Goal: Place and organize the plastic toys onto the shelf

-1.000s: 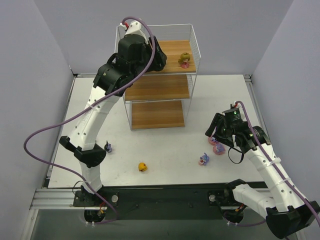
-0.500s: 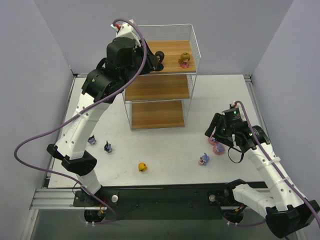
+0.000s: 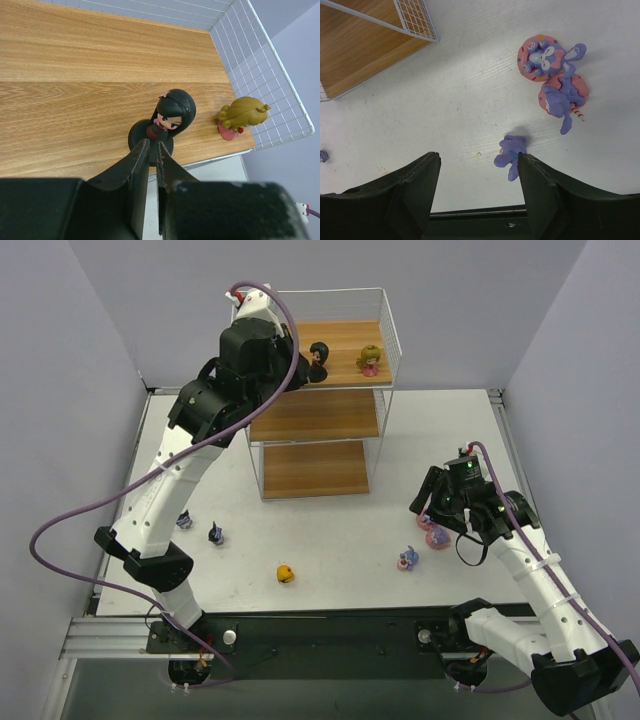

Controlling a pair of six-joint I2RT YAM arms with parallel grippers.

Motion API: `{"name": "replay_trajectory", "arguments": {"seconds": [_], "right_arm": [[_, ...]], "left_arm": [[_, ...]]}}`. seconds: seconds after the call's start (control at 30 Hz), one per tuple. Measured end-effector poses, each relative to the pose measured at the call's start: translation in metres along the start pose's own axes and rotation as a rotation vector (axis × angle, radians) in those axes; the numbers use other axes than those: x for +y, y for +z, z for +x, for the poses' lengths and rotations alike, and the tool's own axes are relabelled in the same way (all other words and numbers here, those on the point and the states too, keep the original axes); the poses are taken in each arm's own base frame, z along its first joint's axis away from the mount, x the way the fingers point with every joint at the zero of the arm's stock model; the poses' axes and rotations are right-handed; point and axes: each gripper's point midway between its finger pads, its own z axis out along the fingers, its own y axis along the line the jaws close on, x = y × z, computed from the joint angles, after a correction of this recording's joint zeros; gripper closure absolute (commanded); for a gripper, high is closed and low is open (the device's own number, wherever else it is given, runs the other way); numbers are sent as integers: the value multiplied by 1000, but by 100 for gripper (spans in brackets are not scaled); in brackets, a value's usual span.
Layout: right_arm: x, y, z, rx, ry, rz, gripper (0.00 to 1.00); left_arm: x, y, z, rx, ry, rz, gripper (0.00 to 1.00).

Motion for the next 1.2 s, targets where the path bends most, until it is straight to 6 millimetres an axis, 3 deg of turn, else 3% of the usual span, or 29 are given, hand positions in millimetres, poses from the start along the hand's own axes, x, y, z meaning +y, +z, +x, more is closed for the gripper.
{"name": "replay_trajectory", "arguments": {"seconds": [0.23, 0.7, 1.2], "right_arm": [[0, 0, 0, 0, -3, 0, 36], [-1, 3, 1, 12, -9, 9, 36], [0, 8, 3, 29, -15, 15, 36]], "left_arm": [[4, 0, 3, -4, 13, -37, 85], [20, 11, 18, 20, 65, -122, 85], [12, 6, 27, 30, 83, -128, 86]]}}
